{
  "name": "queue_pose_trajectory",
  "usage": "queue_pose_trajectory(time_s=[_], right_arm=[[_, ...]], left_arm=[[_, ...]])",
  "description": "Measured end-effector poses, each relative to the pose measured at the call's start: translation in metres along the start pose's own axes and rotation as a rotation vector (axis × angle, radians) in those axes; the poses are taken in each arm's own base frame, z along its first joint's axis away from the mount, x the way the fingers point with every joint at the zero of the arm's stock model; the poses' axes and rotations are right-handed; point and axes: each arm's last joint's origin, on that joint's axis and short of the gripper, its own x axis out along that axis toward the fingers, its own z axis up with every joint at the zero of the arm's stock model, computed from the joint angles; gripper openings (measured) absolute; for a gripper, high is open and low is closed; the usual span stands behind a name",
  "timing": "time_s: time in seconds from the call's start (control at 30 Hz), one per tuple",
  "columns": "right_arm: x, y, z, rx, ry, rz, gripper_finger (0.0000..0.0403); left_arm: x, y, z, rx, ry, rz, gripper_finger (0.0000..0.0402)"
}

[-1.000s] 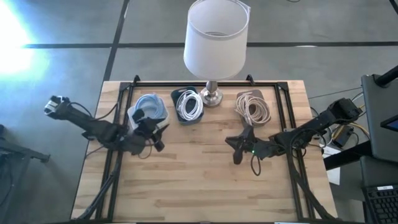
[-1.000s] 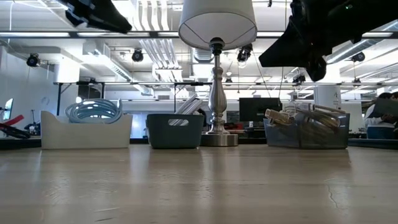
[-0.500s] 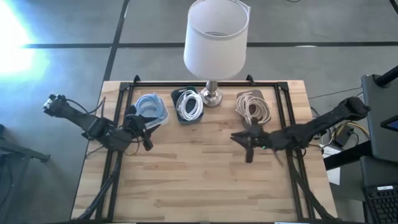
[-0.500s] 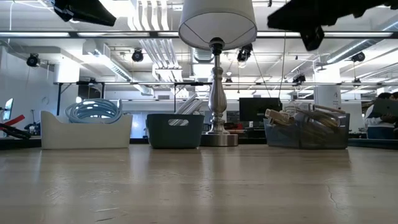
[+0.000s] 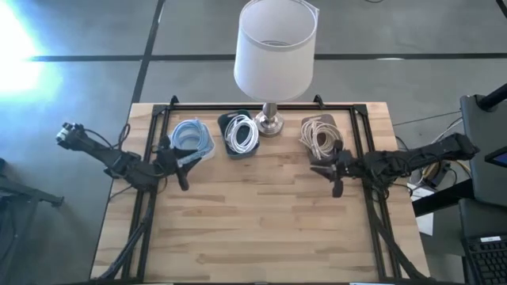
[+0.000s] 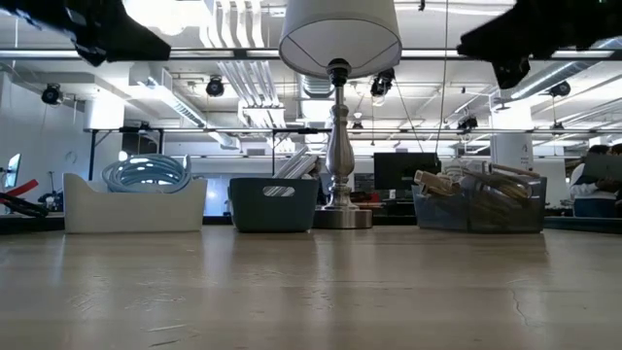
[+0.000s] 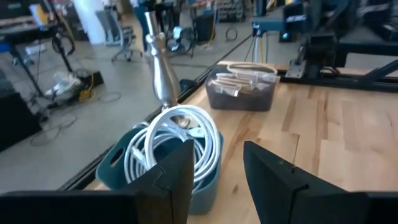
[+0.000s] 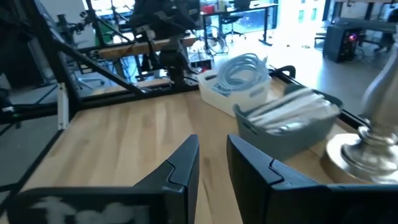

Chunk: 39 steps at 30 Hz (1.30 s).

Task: Pick & Place USB Port
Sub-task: Return to Home Position

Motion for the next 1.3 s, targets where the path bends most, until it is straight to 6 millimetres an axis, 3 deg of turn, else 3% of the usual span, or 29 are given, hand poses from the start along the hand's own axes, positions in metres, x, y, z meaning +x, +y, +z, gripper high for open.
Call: queue_pose_trajectory(time_s=[0.2, 0.47, 0.8, 0.97, 1.3], right_arm=[[-0.009, -0.014, -0.021, 0.024, -0.012, -0.035, 0.0072], [-0.021, -0.020, -0.029, 0.046, -0.083, -0.017, 0.0063], [-0.036, -0.023, -0.022, 0.001, -0.166, 0.037, 0.0076], [-0.038, -0.023, -0.021, -0.001, -0.184, 0.040, 0.0083], [-0.038, -0.024, -0.024, -0.058, -0.162, 0.029, 0.0081]], left_arm=[[0.000, 0.005, -0.026, -0.011, -0.064, -0.059, 0.0142], [-0.003, 0.014, -0.052, -0.055, -0.131, -0.068, 0.0142], [-0.008, 0.022, -0.058, -0.081, -0.245, -0.100, 0.0142], [-0.005, 0.019, -0.073, -0.062, -0.356, -0.166, 0.0142], [-0.003, 0.024, -0.068, -0.002, -0.417, -0.136, 0.0142]])
